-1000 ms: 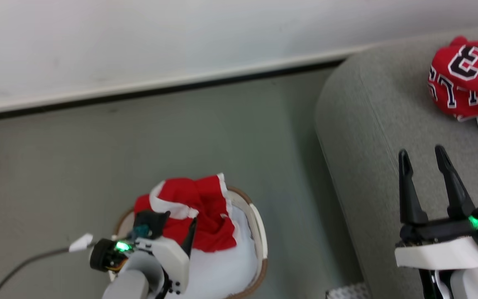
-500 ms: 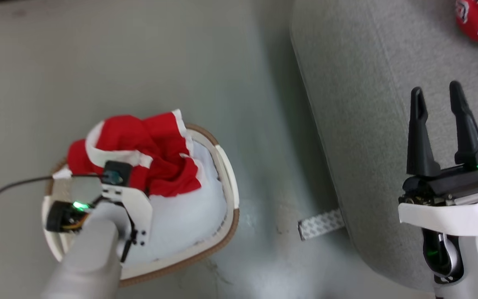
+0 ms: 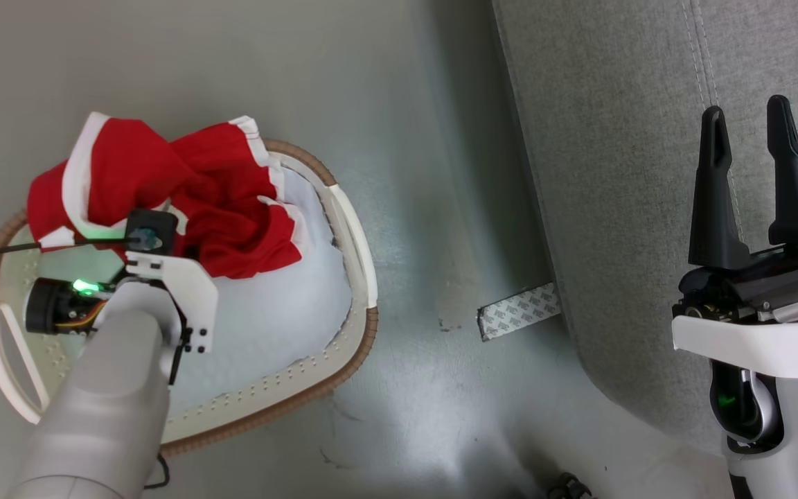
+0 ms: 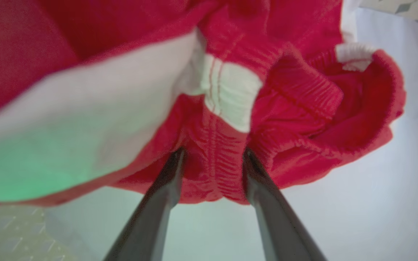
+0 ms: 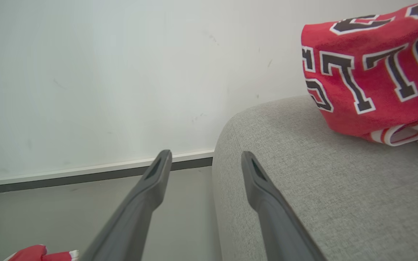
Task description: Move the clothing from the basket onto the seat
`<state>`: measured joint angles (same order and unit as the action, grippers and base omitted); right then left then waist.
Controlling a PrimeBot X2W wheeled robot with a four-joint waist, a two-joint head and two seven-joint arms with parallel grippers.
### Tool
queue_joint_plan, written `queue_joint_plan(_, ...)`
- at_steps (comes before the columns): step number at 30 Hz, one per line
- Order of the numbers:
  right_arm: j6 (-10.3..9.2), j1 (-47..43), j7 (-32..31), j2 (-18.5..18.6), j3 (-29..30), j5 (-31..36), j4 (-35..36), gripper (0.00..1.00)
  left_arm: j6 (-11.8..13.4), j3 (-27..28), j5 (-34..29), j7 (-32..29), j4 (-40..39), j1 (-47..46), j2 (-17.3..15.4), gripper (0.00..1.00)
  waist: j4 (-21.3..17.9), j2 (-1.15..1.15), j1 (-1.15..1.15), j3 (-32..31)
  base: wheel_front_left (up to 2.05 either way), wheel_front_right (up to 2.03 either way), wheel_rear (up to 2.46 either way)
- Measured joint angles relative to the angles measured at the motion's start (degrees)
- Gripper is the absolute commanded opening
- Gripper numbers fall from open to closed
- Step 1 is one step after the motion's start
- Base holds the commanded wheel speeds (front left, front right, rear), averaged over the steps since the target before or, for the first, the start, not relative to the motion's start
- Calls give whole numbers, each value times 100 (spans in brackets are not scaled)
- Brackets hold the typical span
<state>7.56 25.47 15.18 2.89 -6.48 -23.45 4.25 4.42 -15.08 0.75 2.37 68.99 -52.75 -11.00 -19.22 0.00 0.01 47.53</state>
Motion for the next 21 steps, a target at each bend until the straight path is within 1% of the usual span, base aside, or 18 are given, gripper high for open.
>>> queue_joint_plan(5, 0, -2, -1, -1, 54, -38, -68, 100, 14, -33, 21, 158, 177, -37, 44, 0, -29, 0, 0, -2, 0, 0, 0)
queue_joint_plan(7, 0, -52, -1, 0, 104, -51, -132, 100, 5, 9, 99, 290, 211, -4, 146, 0, -3, 0, -1, -99, 0, 0, 0)
queue_joint_plan(11, 0, -197, 0, 0, 143, -40, -272, 100, -93, 131, 361, 678, 258, 265, 383, 0, 92, 0, -1, -405, 0, 0, 0)
queue_joint_plan(15, -1, -363, 0, -2, 137, 79, -424, 100, -259, 222, 592, 1016, 260, 613, 584, 0, 225, 0, -1, -839, 0, 0, 0)
queue_joint_plan(16, 0, -423, -1, -3, 136, 144, -464, 100, -347, 238, 668, 1083, 231, 707, 637, 0, 267, 0, -1, -966, 0, 0, 0)
queue_joint_plan(21, 0, -742, 0, -7, 180, 394, -667, 100, -578, 209, 835, 1235, -43, 1097, 767, 0, 513, 0, -2, -1660, 0, 0, 0)
